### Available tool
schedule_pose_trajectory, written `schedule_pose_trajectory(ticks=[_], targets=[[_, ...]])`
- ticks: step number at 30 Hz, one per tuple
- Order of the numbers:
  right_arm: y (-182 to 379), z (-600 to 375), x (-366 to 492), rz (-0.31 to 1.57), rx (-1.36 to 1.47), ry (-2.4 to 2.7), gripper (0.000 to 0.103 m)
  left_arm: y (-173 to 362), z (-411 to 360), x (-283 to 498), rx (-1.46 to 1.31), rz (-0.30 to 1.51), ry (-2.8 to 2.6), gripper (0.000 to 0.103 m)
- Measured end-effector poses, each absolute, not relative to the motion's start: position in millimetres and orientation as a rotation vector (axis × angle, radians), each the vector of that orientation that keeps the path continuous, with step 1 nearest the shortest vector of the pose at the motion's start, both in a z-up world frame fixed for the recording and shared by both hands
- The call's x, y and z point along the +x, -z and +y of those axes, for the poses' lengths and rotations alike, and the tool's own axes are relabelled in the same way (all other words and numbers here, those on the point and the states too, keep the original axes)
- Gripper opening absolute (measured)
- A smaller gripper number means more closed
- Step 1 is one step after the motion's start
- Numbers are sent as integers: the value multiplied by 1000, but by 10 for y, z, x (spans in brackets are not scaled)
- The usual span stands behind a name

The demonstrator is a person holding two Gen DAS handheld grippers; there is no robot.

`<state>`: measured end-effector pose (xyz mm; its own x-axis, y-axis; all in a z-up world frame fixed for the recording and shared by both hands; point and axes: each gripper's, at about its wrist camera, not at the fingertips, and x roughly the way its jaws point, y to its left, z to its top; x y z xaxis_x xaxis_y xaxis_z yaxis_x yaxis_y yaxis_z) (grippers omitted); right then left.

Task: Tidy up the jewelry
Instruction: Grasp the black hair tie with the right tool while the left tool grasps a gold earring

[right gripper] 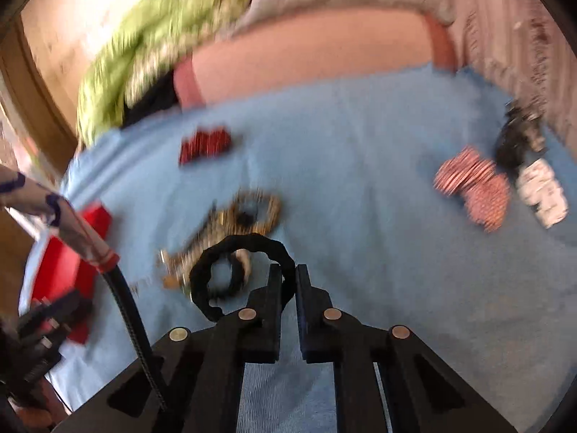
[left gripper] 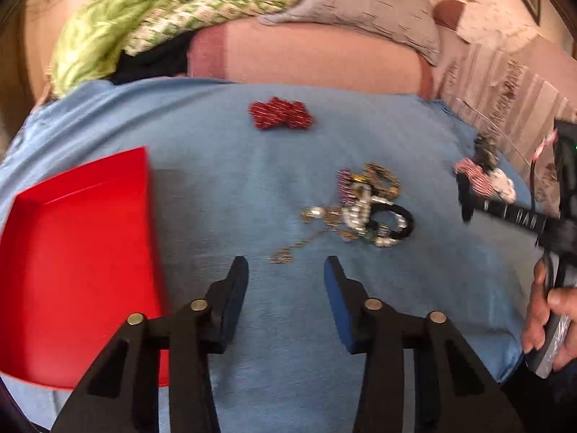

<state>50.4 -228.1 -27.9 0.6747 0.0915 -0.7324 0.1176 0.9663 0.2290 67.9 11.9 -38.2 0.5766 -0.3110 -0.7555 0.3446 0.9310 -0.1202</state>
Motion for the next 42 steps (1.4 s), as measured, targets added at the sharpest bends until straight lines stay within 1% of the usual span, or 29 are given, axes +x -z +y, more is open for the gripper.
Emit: schedule_pose_trajectory(ticks=[2,3,5,6,18,20,21,23,26,30,31,32,36,42], targets=[[242,-2326,481,800,306,7,8,449,-40,701,74,896,423,24],[237,-2338,483,796,320,3,8,488,-120,718,81,910,446,21],[249,-2319,509,804,327,-13,8,559,-238,761,84,934,472,12],[248,-2310,515,805,328,-19,8,582,-263,782,92,941,470,11],[259,-2194,538,812,316,-76,8,775,-548,1047,115,983,511,12],[260,-2194,546,815,321,-81,8,795,-559,1092,97,991,516,19],[259,-2194,542,815,323,-81,8,798,-574,1108,95,991,516,20],[264,-2187,540,817,319,-84,8,807,-603,1130,99,986,509,28],[262,-2170,550,818,319,-90,8,814,-644,1164,98,977,497,32],[275,-2148,555,822,309,-95,8,842,-662,1225,93,973,499,31],[278,-2149,558,823,310,-96,8,842,-658,1226,91,966,498,27],[280,-2152,567,825,309,-95,8,840,-652,1223,91,964,495,18],[279,-2176,556,822,317,-96,8,795,-608,1190,85,951,500,18],[239,-2109,516,804,300,-126,8,554,-456,1070,60,867,503,18]])
